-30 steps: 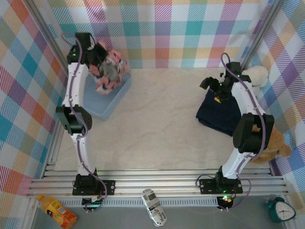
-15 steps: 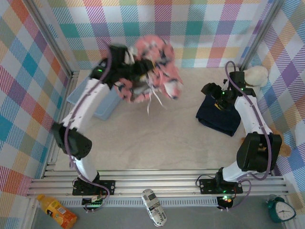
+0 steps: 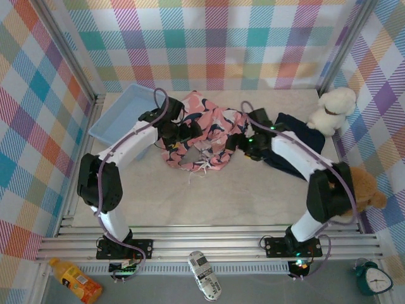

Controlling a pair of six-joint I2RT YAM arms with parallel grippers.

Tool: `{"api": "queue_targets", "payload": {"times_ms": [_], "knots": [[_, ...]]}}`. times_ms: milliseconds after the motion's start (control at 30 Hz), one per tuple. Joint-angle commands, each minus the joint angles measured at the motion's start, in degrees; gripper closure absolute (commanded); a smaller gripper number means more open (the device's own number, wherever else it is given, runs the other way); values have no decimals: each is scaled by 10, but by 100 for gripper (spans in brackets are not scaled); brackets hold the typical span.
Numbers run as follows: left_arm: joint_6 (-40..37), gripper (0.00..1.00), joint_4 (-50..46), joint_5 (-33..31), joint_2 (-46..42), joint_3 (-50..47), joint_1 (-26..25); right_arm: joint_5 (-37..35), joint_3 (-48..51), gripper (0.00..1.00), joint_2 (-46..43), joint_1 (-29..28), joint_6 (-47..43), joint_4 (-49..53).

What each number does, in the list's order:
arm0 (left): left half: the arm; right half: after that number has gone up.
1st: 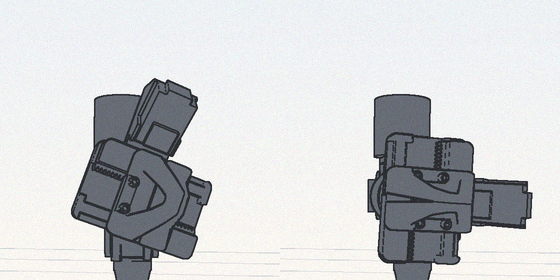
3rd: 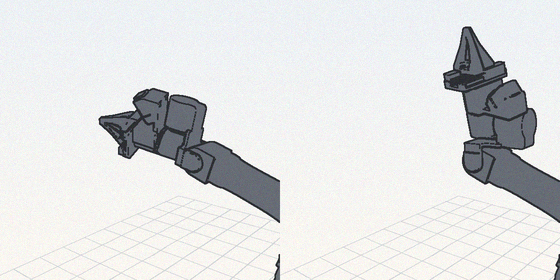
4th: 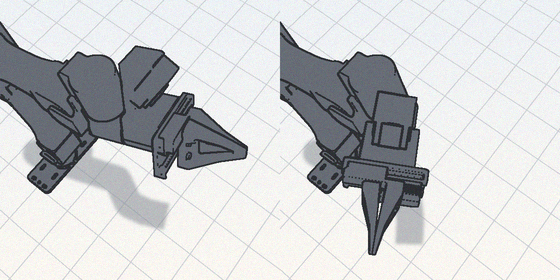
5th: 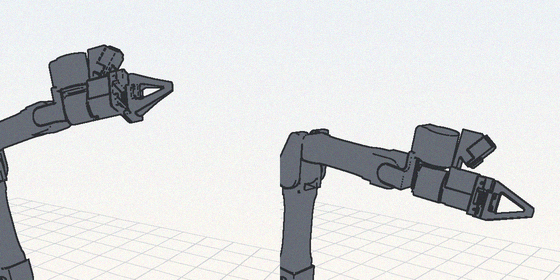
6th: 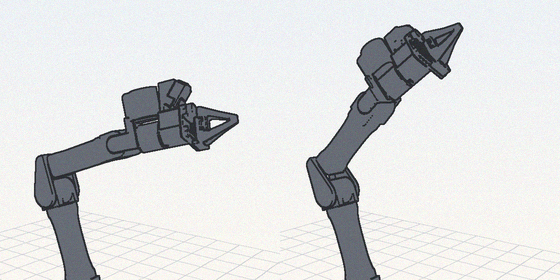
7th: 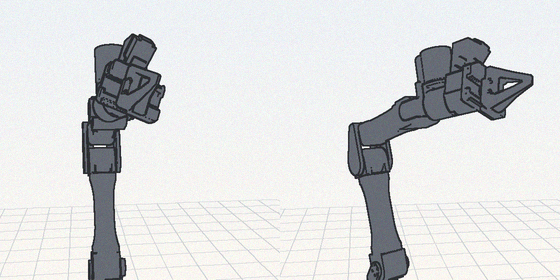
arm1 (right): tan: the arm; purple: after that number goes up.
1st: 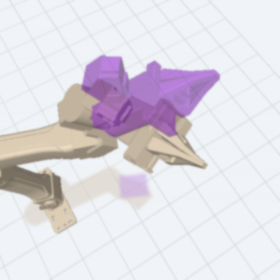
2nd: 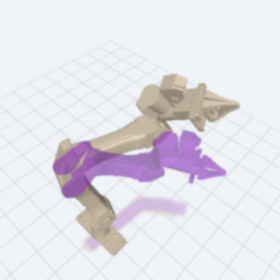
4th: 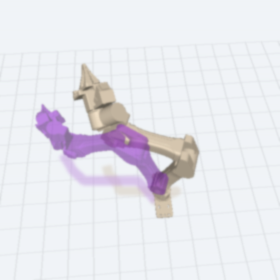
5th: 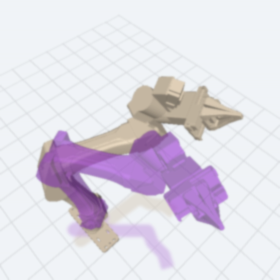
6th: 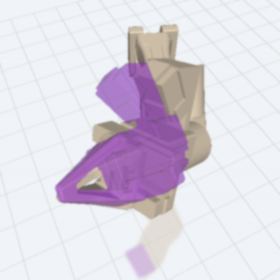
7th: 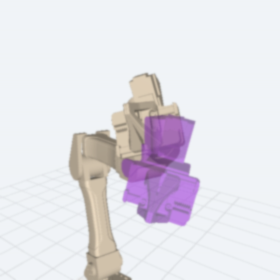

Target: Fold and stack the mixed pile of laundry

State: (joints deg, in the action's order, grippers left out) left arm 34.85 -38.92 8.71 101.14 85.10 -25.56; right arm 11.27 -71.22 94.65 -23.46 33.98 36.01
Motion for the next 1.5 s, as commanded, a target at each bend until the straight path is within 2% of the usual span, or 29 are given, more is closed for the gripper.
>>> {"api": "queue_targets", "payload": {"times_ms": [0,167,333,433,500,533,600,633,667,800,900,1033,1100,1167,1267,1333,1400,1467], "knots": [[-29,4,8,-109,8,-51,4,-30,-63,20,81,-28,5,-1],[-59,8,12,-177,54,-61,4,-64,-189,29,200,-69,7,48],[-72,14,-9,-199,107,-51,4,-103,-250,37,280,-95,10,98],[-75,22,-19,-187,129,-49,4,-128,-264,49,307,-96,19,138],[-75,41,-20,-186,136,-52,4,-154,-270,67,315,-96,15,169],[-73,56,-22,-188,137,-54,4,-174,-270,77,311,-94,17,180],[-71,78,-27,-185,133,-54,5,-197,-251,88,285,-92,14,185],[-67,97,-32,-180,125,-52,6,-206,-237,93,264,-89,11,181],[-62,100,-38,-173,114,-49,7,-210,-224,99,243,-86,6,174],[-48,100,-57,-128,51,-6,13,-208,-219,100,164,-73,-26,170],[-49,100,-85,-96,14,83,25,-208,-272,100,128,-60,-58,198],[-71,100,-120,-57,1,253,47,-210,-409,100,99,-37,-104,247],[-85,93,-121,-34,7,343,59,-210,-479,100,93,-28,-133,253],[-96,87,-117,-15,31,440,70,-204,-569,100,101,-14,-163,245],[-95,85,-146,13,92,608,80,-187,-739,100,143,7,-173,275],[-92,84,-151,24,114,669,81,-181,-797,100,154,12,-179,279],[-85,84,-133,35,110,660,81,-181,-773,100,133,11,-190,256],[-84,84,-127,52,98,624,81,-180,-675,100,85,12,-193,213]]}}
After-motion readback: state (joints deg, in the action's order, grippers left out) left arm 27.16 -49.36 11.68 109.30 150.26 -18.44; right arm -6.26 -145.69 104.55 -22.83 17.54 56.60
